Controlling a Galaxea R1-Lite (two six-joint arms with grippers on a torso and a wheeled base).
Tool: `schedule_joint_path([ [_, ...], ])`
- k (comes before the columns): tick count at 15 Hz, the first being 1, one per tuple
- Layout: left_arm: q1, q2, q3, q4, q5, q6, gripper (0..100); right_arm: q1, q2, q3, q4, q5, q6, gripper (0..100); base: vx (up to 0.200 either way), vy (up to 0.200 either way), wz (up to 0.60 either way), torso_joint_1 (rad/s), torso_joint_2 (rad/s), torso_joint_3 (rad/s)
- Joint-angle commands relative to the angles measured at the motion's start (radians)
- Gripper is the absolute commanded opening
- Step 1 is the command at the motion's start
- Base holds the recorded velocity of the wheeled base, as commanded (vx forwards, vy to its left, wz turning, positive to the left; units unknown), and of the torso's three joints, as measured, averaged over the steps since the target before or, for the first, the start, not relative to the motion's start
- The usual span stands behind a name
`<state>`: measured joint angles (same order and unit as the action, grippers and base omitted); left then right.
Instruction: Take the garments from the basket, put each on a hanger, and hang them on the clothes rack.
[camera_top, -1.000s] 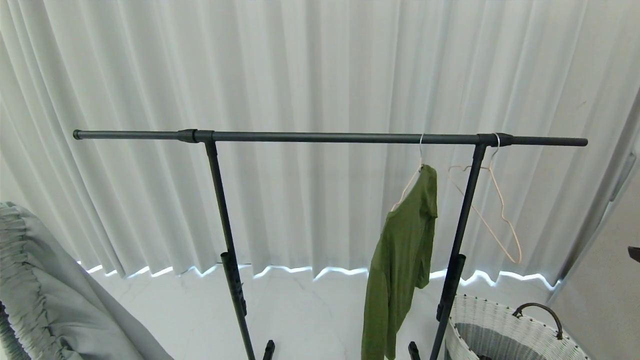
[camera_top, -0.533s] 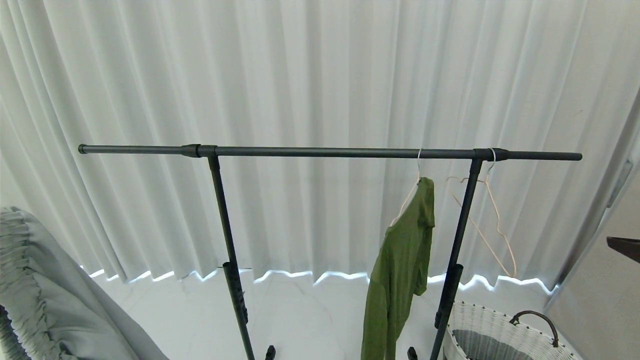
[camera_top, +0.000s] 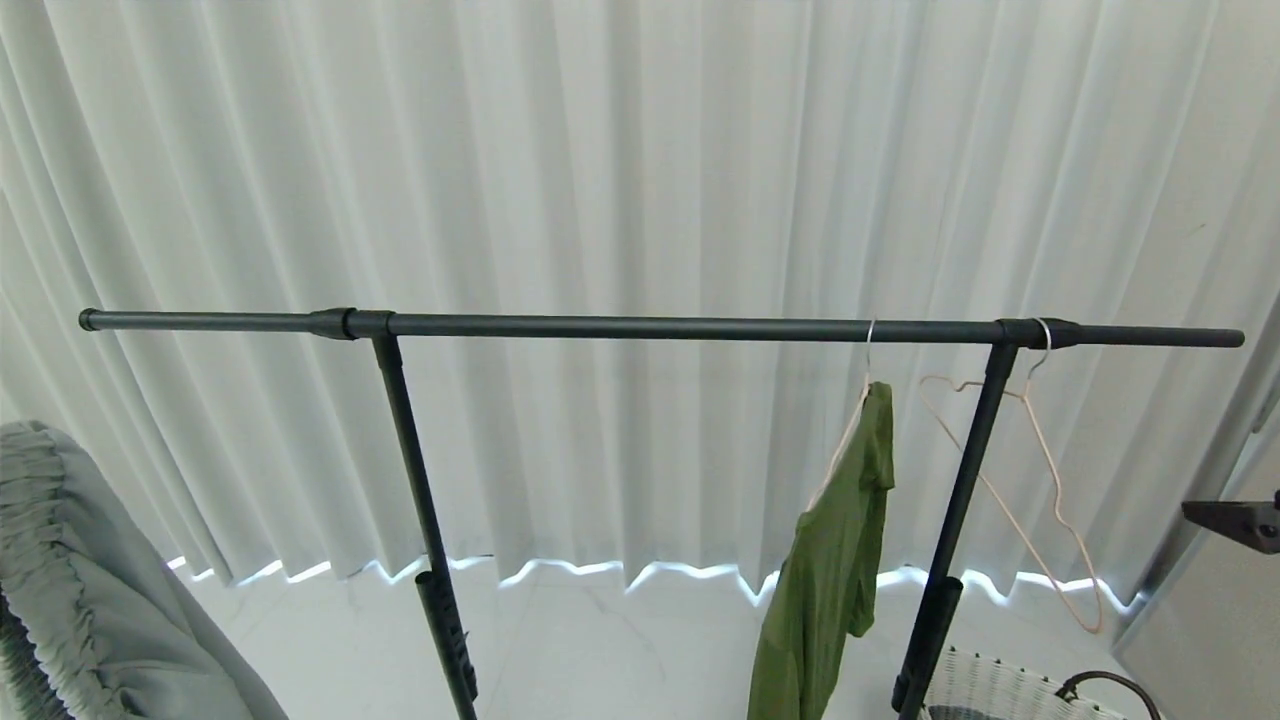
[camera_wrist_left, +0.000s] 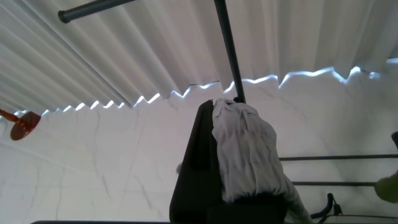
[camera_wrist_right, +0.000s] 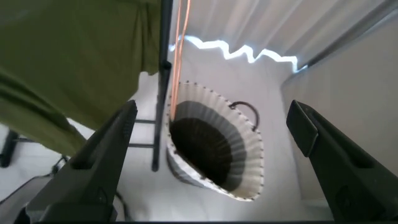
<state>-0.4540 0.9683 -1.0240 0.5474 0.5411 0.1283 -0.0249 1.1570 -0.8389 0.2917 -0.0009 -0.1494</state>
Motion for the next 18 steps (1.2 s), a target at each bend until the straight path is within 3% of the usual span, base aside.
schedule_joint_path([
  [1,0.0,0.006,0.005,0.0,0.0,-0.001,0,-0.033,0.061,0.05,-0.046,0.013,0.007,100,0.2,0.0,0.0,0.012,0.0,0.002],
  [4,0.0,-0.016,0.021,0.0,0.0,-0.001,0,-0.032,0.133,0.175,-0.246,0.015,0.014,100,0.2,0.0,0.0,0.004,0.0,-0.001],
  [9,-0.003,-0.02,0.021,0.0,0.0,0.036,0,-0.035,0.145,0.258,-0.276,0.048,0.017,100,0.0,0.0,0.0,0.0,0.0,0.0],
  [18,-0.003,-0.028,0.019,-0.001,-0.001,0.044,0,-0.036,0.429,0.264,-0.533,0.087,0.088,100,0.0,0.0,0.0,0.0,0.0,0.0],
])
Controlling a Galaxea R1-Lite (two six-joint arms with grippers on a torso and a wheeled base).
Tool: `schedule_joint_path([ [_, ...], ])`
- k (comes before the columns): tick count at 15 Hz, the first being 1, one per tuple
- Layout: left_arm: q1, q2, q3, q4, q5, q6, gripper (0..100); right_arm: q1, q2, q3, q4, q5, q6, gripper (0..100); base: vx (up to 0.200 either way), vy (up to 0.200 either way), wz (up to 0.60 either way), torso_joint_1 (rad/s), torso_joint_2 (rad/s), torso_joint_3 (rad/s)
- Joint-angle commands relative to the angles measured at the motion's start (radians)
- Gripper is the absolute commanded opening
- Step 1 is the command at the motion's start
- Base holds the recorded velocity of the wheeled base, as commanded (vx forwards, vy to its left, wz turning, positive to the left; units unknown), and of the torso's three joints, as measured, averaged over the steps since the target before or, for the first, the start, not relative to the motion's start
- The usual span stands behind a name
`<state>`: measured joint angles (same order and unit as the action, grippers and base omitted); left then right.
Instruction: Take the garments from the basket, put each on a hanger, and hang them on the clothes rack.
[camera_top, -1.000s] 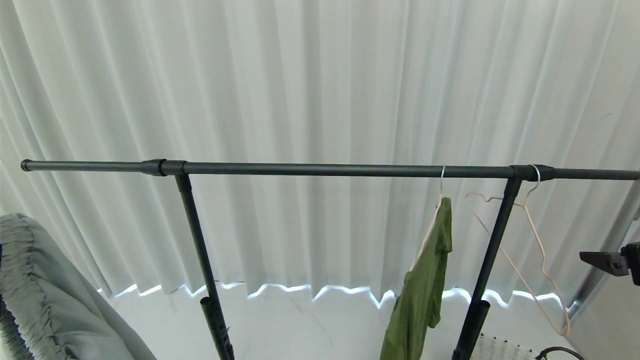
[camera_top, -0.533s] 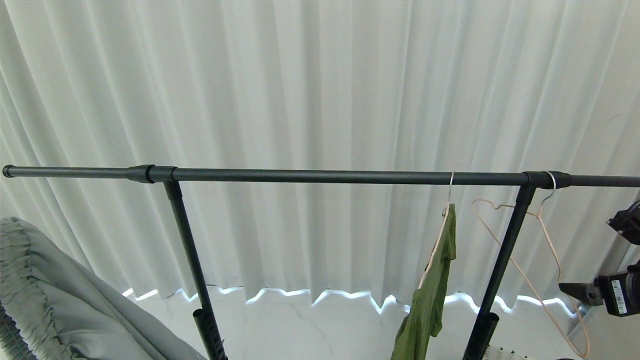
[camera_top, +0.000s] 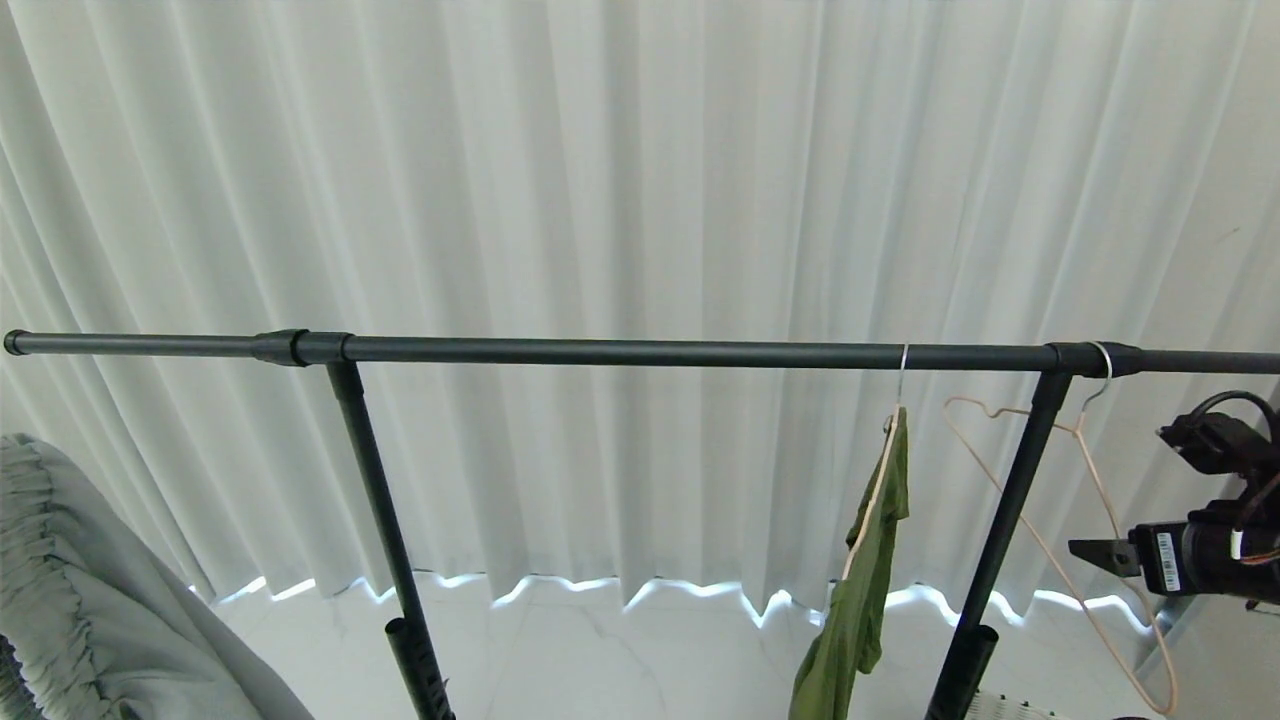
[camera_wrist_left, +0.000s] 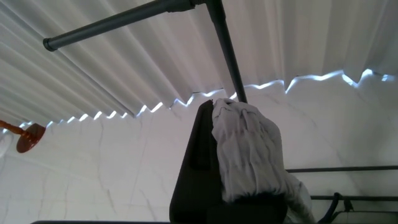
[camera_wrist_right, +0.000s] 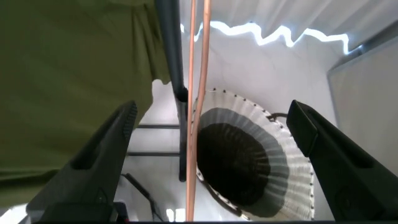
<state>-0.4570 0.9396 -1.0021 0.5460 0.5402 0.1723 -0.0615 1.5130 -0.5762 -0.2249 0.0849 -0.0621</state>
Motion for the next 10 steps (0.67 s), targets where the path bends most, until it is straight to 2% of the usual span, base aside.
schedule_joint_path([
  [1,0.0,0.001,-0.003,0.0,0.0,-0.001,0,-0.001,0.102,-0.001,-0.051,0.001,0.002,100,0.0,0.0,0.0,0.0,0.0,0.0],
  [4,0.0,0.001,0.0,0.0,0.0,0.001,0,-0.004,0.159,-0.002,-0.123,0.003,0.001,100,0.0,0.0,0.0,0.0,0.0,0.0],
  [9,0.0,0.007,0.0,0.0,0.0,0.001,0,-0.006,0.176,0.001,-0.129,0.003,0.012,100,0.0,0.0,0.0,0.0,0.0,0.0],
  [10,0.0,0.007,0.0,0.0,0.0,0.001,0,-0.004,0.176,0.007,-0.129,0.003,0.015,0,0.0,0.0,0.0,0.0,0.0,0.0],
])
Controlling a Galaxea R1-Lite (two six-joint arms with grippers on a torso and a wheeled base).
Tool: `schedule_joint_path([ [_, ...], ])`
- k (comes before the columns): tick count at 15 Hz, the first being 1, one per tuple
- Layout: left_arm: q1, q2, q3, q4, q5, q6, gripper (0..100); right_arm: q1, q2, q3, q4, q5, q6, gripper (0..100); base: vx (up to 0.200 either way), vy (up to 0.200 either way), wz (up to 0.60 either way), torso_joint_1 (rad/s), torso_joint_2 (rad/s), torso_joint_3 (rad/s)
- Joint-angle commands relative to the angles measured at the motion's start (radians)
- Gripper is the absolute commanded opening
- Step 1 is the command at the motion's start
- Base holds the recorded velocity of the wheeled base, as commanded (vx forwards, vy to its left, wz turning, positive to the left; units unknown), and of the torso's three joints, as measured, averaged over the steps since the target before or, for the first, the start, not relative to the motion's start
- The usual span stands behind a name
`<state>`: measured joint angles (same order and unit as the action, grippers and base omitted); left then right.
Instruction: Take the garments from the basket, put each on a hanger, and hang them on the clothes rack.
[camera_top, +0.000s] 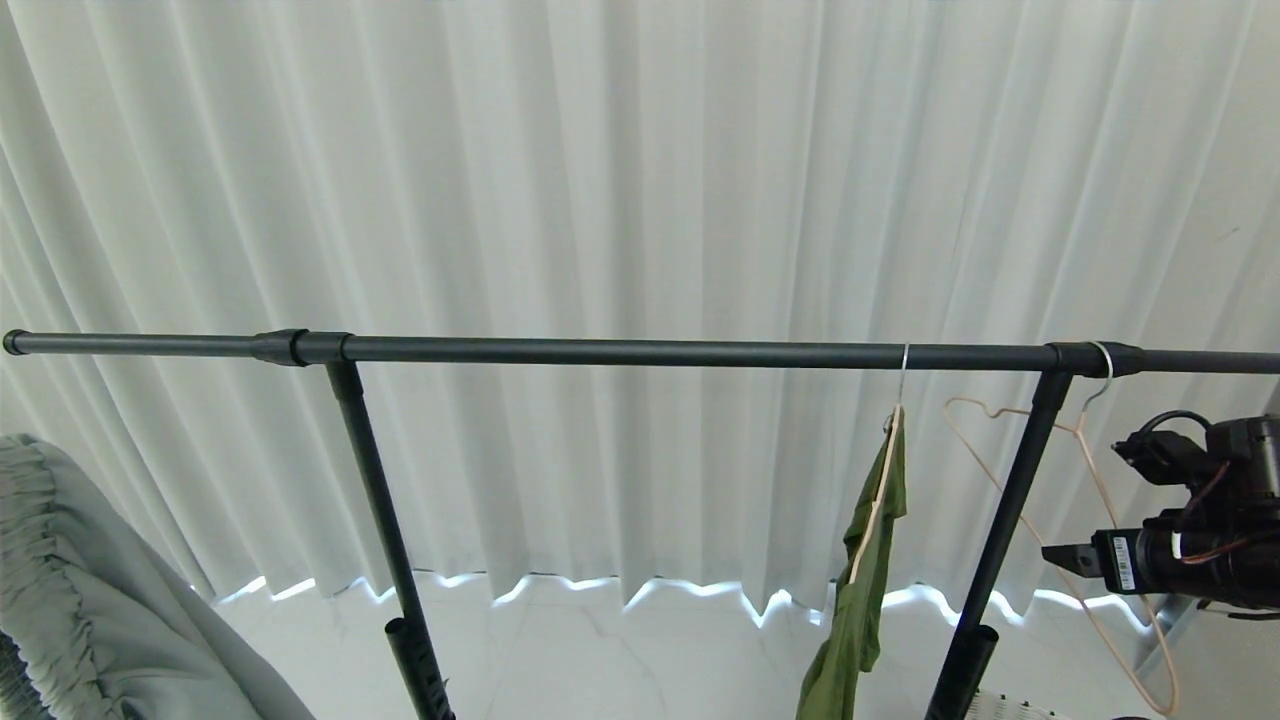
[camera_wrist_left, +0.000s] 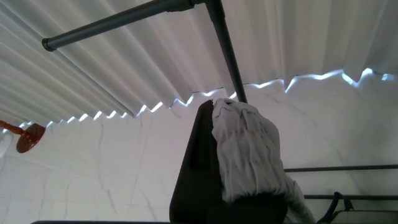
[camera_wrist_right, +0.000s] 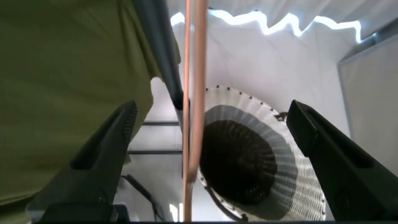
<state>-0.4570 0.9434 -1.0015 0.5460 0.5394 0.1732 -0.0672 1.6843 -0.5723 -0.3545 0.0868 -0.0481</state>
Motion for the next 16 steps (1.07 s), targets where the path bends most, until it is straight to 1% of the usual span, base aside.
schedule_joint_path([
  [1,-0.002,0.005,0.003,0.0,0.001,0.0,0,0.001,0.009,0.009,-0.003,0.001,0.001,0,0.0,0.0,0.0,0.0,0.0,0.0],
  [4,-0.002,0.009,0.003,0.0,-0.001,0.0,0,0.001,0.011,0.008,-0.015,0.001,0.002,0,0.0,0.0,0.0,0.0,0.0,0.0],
  [7,-0.002,0.009,0.0,0.0,-0.019,0.002,0,0.001,-0.001,0.011,-0.015,-0.001,0.005,0,0.0,0.0,0.0,0.0,0.0,0.0],
  [11,-0.002,0.008,0.003,0.0,-0.019,0.002,0,0.001,-0.057,0.012,-0.015,-0.001,0.007,0,0.0,0.0,0.0,0.0,0.0,0.0],
  [12,-0.002,0.008,0.003,0.0,-0.019,0.003,0,0.001,-0.089,0.016,-0.015,-0.001,0.025,0,0.0,0.0,0.0,0.0,0.0,0.0],
  [13,-0.002,0.006,0.004,0.0,-0.019,0.014,0,0.001,-0.115,0.023,-0.014,-0.002,0.043,0,0.0,0.0,0.0,0.0,0.0,0.0],
  [16,-0.002,0.002,0.009,0.0,-0.018,0.025,0,0.001,-0.187,0.072,-0.014,-0.004,0.047,0,0.0,0.0,0.0,0.0,0.0,0.0],
])
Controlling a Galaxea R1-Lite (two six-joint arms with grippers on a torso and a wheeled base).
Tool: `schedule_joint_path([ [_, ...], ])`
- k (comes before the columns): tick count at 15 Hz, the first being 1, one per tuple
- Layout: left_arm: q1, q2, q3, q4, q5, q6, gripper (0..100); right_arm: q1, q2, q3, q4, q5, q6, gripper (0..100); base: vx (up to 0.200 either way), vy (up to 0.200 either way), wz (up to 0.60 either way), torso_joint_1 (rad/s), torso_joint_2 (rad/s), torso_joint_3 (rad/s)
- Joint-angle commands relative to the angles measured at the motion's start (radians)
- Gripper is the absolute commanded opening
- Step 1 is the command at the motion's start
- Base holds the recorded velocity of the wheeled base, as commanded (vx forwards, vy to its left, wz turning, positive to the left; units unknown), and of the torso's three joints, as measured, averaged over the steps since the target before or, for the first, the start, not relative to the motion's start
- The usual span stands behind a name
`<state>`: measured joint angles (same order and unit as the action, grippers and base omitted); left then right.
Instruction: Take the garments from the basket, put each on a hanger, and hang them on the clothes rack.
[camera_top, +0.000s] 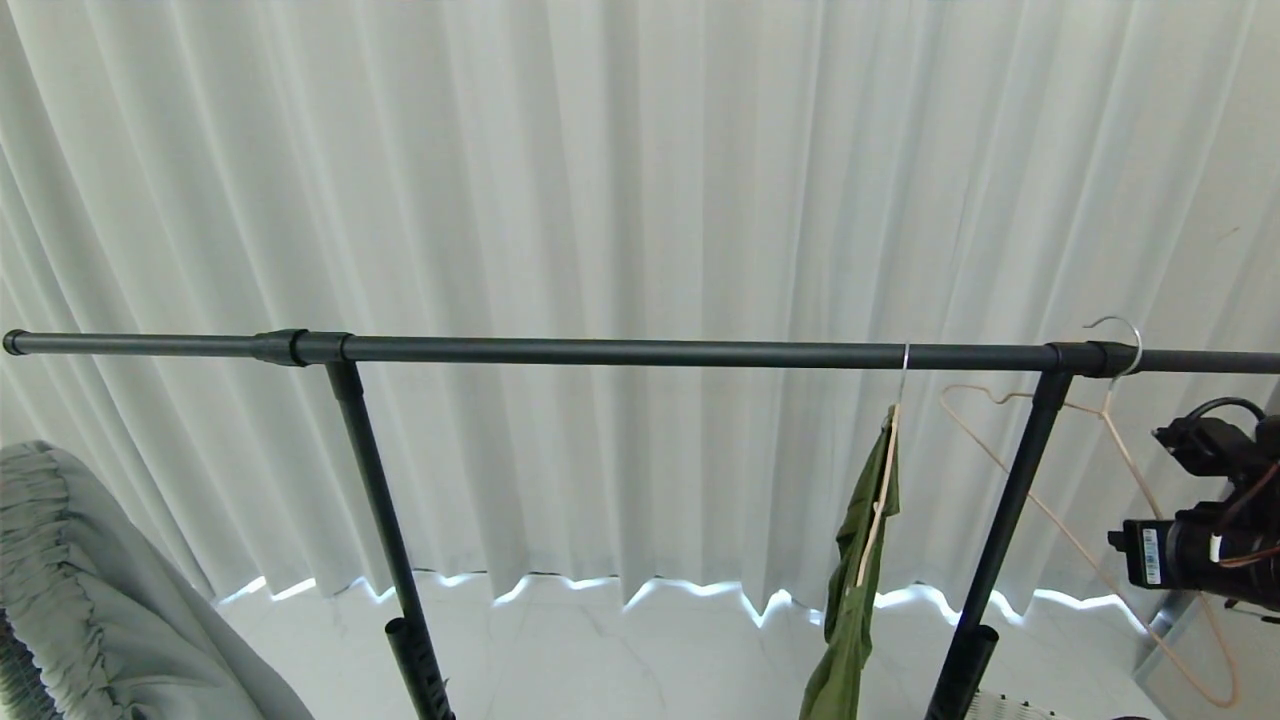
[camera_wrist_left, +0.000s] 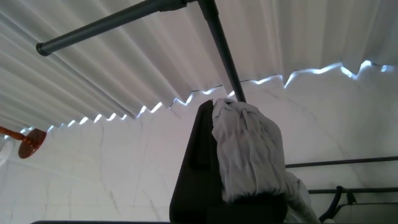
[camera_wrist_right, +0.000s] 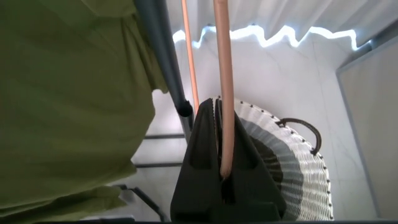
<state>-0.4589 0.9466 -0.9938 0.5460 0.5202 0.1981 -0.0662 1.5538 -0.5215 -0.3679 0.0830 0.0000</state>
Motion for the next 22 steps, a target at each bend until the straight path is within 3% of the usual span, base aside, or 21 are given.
schedule_joint_path([
  [1,0.0,-0.002,0.0,0.0,0.001,0.001,0,0.0,-0.083,0.041,0.0,-0.002,-0.002,0,0.0,0.0,0.0,0.0,0.0,0.0],
  [5,0.002,0.003,0.004,0.0,0.001,0.001,0,-0.003,-0.23,0.121,0.004,-0.011,-0.003,0,0.0,0.0,0.0,0.0,0.0,0.0],
  [11,0.003,-0.002,0.015,0.0,0.001,0.0,0,-0.003,-0.396,0.219,0.049,-0.112,-0.017,0,-0.2,0.0,0.0,0.001,0.0,0.002],
  [18,0.005,-0.011,0.05,-0.001,0.001,-0.003,0,0.011,-0.508,0.209,0.139,-0.114,-0.075,0,-0.2,0.0,0.0,0.002,0.0,0.004],
  [20,-0.001,-0.023,0.08,-0.018,0.0,0.001,0,0.037,-0.534,0.155,0.144,-0.104,-0.078,0,0.0,0.0,0.0,0.0,0.0,0.0],
  [22,-0.021,-0.017,0.098,-0.021,0.0,0.027,0,0.177,-0.571,0.021,0.247,-0.097,-0.083,0,0.0,0.0,0.0,0.0,0.0,0.0],
])
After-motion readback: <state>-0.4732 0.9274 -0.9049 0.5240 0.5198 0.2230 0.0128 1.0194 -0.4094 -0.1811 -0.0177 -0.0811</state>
